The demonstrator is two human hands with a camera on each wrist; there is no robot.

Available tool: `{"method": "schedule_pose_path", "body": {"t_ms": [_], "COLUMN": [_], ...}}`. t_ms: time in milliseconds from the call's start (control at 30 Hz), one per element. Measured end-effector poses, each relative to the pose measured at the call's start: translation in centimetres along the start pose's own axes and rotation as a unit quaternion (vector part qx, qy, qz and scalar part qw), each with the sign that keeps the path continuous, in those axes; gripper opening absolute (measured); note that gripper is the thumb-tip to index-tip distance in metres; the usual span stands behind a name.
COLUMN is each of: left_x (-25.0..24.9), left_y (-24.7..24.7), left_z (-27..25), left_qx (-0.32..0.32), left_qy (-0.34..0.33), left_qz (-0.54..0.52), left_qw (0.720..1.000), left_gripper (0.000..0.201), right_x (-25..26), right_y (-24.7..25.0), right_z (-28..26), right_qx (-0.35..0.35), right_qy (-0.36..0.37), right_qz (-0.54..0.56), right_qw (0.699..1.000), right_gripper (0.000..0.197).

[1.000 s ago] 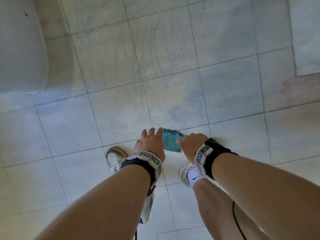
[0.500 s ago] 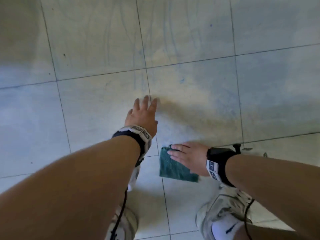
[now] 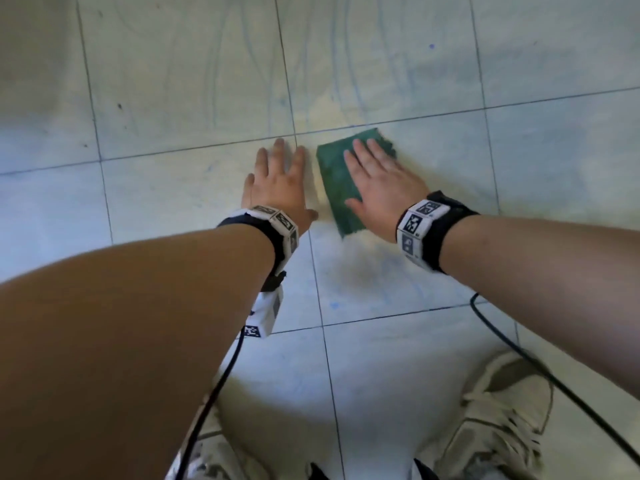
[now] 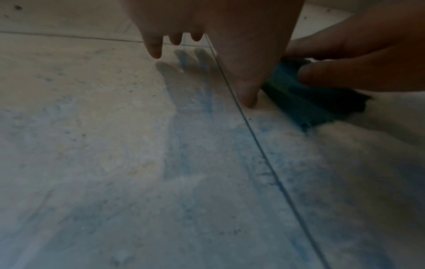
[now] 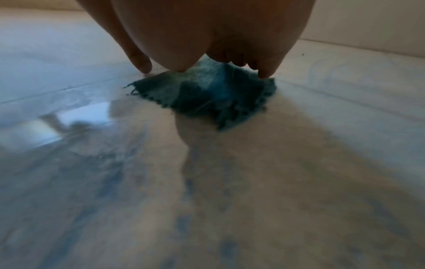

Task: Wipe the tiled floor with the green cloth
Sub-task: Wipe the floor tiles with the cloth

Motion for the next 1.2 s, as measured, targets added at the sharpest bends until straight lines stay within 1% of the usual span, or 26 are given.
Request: {"method": "schedule_pose_path", "body": {"t_ms": [100,167,300,433,533,567,667,733,767,800,867,900,933,967,1000,1033,1067,1100,1167,1200], "left_x": [0.5,0.7,0.3,0.7,0.4,0.4,0.5,0.4,0.4,0.3,0.0,-0.1,-0.3,-0.5,-0.7,-0.8,-0.8,-0.9,-1.9,-2.7], "left_y": [-0.4,-0.3,-0.4,-0.8,-0.4,-0.4,-0.6,-0.8,-0.8,-0.8,-0.5,-0.3,-0.2,-0.2,-0.3,-0.3,-0.3,-0.4,-0.4,-0.4], "left_z": [0.5,0.4,0.4,0.4,0.3,0.2,0.2,0.3,0.3,0.4,0.6,0.7,0.7,0.8,0.8,0.8,0.9,0.9,1.1,1.3], "left_qx": [-0.011,-0.006,0.01,0.02,0.027,0.032,0.041,0.041,0.042,0.041,0.034,0.025,0.017,0.012,0.008,0.005,0.004,0.004,0.011,0.016], "left_qy": [-0.015,-0.008,-0.004,0.001,0.003,0.004,0.005,0.003,0.003,0.003,0.002,0.001,0.0,-0.002,-0.004,-0.008,-0.014,-0.022,-0.045,-0.059], "left_qz": [0.003,-0.009,-0.043,-0.05,-0.054,-0.058,-0.06,-0.054,-0.048,-0.04,-0.018,-0.009,-0.006,-0.008,-0.011,-0.012,-0.011,-0.009,-0.004,0.002], "left_qw": [1.0,1.0,0.999,0.999,0.998,0.998,0.997,0.998,0.998,0.998,0.999,1.0,1.0,1.0,1.0,1.0,1.0,1.0,0.999,0.998], "left_gripper": [0.104,0.105,0.104,0.102,0.102,0.102,0.101,0.101,0.102,0.103,0.107,0.108,0.11,0.111,0.11,0.109,0.108,0.109,0.111,0.112], "right_x": [1.3,1.8,1.8,1.6,0.0,-1.6,-7.9,-9.3,-8.6,-7.0,-2.0,0.5,2.4,3.3,3.2,2.0,-0.3,-3.5,-10.8,-13.6], "right_y": [-1.9,-2.2,-1.6,-0.8,-0.4,-0.5,-1.1,-1.6,-1.6,-1.4,-1.2,-1.3,-1.5,-1.7,-1.8,-1.8,-1.6,-1.5,-1.8,-2.3], "right_z": [0.5,0.5,1.5,3.0,3.1,2.8,0.9,0.3,0.5,0.8,1.4,1.4,1.2,1.1,1.1,1.3,1.6,1.6,0.3,-0.6], "right_qx": [-0.03,-0.033,-0.033,-0.052,-0.069,-0.073,-0.074,-0.061,-0.062,-0.064,-0.062,-0.058,-0.049,-0.042,-0.041,-0.046,-0.056,-0.066,-0.065,-0.056], "right_qy": [-0.039,-0.063,-0.066,-0.06,-0.056,-0.076,-0.197,-0.246,-0.246,-0.224,-0.131,-0.083,-0.051,-0.03,-0.017,-0.021,-0.049,-0.103,-0.237,-0.292], "right_qz": [0.016,0.027,0.032,0.04,0.034,0.036,0.061,0.08,0.082,0.077,0.055,0.042,0.031,0.025,0.018,0.013,0.017,0.03,0.076,0.097], "right_qw": [0.999,0.997,0.997,0.996,0.995,0.994,0.976,0.964,0.964,0.969,0.988,0.994,0.997,0.998,0.999,0.999,0.997,0.992,0.966,0.95], "right_gripper": [0.08,0.079,0.082,0.08,0.077,0.077,0.077,0.078,0.079,0.079,0.08,0.08,0.08,0.08,0.079,0.079,0.079,0.079,0.08,0.08]}}
Point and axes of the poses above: each hand's wrist, its own z-axis towards the middle knuckle, its own y-axis out of the back of the hand, x = y × z, the point moved 10 cm from there along z, towards the middle knuckle, and after that the axes turned 4 degrees about -z, right-handed, at the moved point
